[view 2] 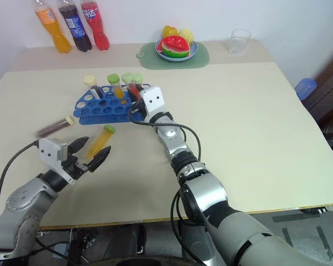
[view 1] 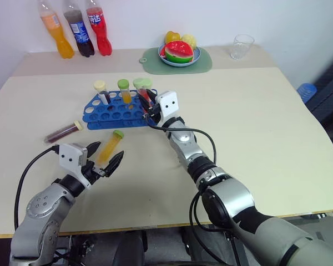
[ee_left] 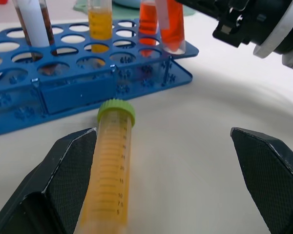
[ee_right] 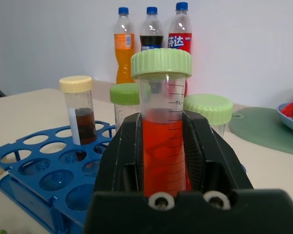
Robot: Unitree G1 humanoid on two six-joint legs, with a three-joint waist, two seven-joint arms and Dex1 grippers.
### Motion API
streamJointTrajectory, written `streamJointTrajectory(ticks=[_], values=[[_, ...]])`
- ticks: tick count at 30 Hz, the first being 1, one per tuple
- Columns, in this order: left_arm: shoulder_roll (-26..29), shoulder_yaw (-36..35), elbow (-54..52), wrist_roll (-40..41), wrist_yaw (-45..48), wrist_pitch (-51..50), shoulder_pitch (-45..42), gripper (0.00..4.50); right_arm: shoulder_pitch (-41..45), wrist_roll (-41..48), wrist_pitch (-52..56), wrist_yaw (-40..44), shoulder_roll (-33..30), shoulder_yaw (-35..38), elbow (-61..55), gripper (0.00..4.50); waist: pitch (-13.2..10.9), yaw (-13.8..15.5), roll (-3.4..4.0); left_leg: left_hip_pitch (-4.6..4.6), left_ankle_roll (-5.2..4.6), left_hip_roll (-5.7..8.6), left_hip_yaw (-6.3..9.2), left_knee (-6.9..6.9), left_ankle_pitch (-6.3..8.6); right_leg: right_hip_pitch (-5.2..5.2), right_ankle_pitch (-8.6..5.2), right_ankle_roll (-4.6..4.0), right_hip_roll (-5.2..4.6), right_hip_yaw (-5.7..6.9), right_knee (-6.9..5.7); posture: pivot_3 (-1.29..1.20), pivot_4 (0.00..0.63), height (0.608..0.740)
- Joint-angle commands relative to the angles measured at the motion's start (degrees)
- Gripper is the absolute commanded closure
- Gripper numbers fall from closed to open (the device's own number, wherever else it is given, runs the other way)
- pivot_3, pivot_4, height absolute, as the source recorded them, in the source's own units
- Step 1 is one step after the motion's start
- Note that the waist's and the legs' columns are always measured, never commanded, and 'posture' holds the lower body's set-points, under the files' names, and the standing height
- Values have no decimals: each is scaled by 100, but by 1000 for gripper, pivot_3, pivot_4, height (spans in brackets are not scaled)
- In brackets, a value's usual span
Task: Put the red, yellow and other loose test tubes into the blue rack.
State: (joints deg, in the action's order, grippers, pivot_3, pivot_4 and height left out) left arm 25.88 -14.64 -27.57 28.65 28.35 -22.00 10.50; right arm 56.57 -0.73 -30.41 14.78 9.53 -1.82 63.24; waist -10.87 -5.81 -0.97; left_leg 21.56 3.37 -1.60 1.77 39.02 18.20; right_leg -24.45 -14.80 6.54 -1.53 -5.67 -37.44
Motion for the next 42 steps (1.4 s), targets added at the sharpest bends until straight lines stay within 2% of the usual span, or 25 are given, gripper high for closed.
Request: streamJointTrajectory(ticks=[1, 3, 4, 6, 7, 14, 17, 20, 25, 32, 37, 42], values=[[7, -68, -106, -15, 2, 114, -2, 0, -184, 128, -49, 176, 5, 78, -106, 2813, 0, 0, 0, -1, 0, 0, 0, 0, 0, 0, 0, 0, 0, 0, 0, 0, 150, 734], [11, -73, -113, -8, -2, 105, -5, 0, -258, 193, -91, 234, -8, 125, -192, 2136, 0, 4, 0, 0, 0, 0, 0, 0, 0, 1, 0, 0, 0, 0, 1, 0, 150, 734], [14, -74, -120, -3, -6, 96, -9, 0, -289, 221, -111, 249, -12, 146, -244, 1421, -1, 4, 2, 0, 0, 0, 0, -2, 0, 1, 0, 0, 0, 0, 2, 0, 150, 734], [19, -69, -132, 4, -14, 76, -23, 0, -329, 254, -140, 244, -32, 171, -357, 403, -2, 1, 2, 2, 0, 0, 0, -3, 0, 0, 0, 0, 0, 0, 5, 0, 150, 734], [23, -67, -133, 6, -17, 68, -32, 0, -338, 272, -146, 264, -43, 185, -412, 58, -2, 0, 3, 2, 0, 0, 0, -3, 0, 0, 0, 0, 0, 0, 5, 0, 150, 734], [33, -51, -98, 4, -13, 55, -83, 0, -354, 319, -32, 371, -169, 208, -754, 58, -2, -6, 3, 1, 0, -1, 0, -5, 0, 0, 0, 0, 1, 0, 6, 0, 150, 734], [29, -34, -129, 0, -43, 29, -117, 0, -374, 485, 432, 696, -233, 202, -1139, 58, -2, -2, 3, 2, 0, -1, 0, -5, 0, 0, 0, 0, 1, 0, 7, 0, 150, 734], [35, -43, -155, 11, -58, 6, -132, 0, -387, 461, 1266, 881, -377, 59, -1675, 58, -2, 11, 3, 2, 0, -1, 0, -5, 0, -1, 0, 0, 0, 0, 7, 0, 150, 734], [19, -37, -125, 1, -42, 42, -114, 0, -524, 809, 3821, 1560, -712, -218, -3179, 58, -2, 29, 3, 4, 0, -1, 1, -5, 0, -2, 0, 0, -1, 0, 9, 0, 150, 734], [-7, 18, -91, -12, -23, 85, -134, 0, -293, 947, 5935, 1337, -840, -214, -3987, 58, -2, 26, 3, 4, -1, -1, 0, -7, 0, -3, 0, -1, 1, 0, 11, 0, 150, 734], [-21, 23, -90, -10, 28, 139, -84, 0, -22, 975, 6468, 1174, -839, -171, -3950, 58, -2, 26, 3, 7, -1, 0, -1, -8, 1, -3, 0, 0, 1, 0, 16, 0, 150, 734], [-30, 36, -124, -5, 112, 230, -65, 0, 238, 977, 6463, 1084, -806, -123, -3699, 58, -2, 24, 3, 13, -2, 0, -1, -9, 1, -6, 0, 0, 1, 0, 22, 0, 150, 734]])
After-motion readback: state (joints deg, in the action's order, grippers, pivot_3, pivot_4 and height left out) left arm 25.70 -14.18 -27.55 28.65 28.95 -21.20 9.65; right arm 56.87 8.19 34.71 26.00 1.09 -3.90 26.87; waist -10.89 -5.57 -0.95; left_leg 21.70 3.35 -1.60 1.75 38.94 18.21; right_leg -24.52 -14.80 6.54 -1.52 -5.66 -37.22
